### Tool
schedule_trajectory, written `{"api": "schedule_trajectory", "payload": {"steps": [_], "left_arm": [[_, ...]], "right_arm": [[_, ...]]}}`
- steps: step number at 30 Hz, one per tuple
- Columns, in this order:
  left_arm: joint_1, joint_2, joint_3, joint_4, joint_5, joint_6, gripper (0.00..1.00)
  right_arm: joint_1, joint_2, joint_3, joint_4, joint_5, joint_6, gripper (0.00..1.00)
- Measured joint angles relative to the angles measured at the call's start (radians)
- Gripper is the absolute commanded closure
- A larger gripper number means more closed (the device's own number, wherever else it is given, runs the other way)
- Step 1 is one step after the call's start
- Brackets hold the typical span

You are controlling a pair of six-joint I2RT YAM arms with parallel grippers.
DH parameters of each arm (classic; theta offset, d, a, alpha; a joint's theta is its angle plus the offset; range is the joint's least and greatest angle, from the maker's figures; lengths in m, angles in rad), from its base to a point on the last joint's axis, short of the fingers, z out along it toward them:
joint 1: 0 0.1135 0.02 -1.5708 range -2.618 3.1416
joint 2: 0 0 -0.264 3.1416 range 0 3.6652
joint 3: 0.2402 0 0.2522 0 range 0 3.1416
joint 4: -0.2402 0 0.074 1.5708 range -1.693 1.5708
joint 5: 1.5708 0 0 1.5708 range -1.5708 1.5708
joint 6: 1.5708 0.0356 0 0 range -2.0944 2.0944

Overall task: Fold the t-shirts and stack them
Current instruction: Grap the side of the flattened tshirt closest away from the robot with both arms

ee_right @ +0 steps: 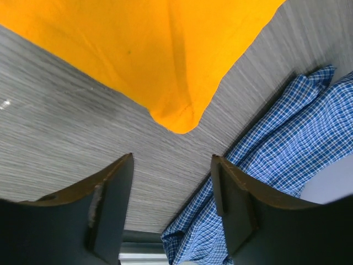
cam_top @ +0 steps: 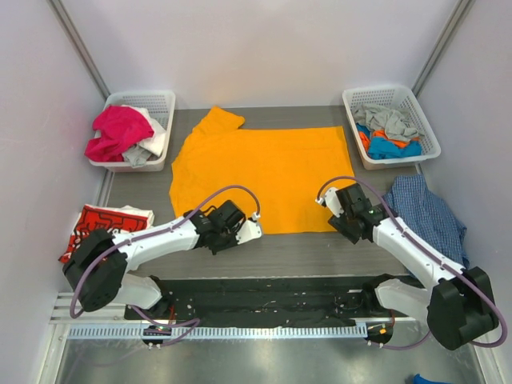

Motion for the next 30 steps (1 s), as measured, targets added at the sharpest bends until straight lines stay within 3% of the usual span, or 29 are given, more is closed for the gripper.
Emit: {"api": "schedule_trajectory", "payload": {"steps": [16, 30], "left_arm": [[0.0, -0.052, -0.031, -0.002, -0.025, 0.005, 1.0], [0.0, -0.052, -0.031, -0.002, -0.033, 0.013, 1.0]], "right_arm": [[-0.056, 0.09, -0.05, 0.022, -0.004, -0.098, 0.41], [-0.187, 0.251, 0.015, 0.056, -0.156, -0.154, 0.46]]}}
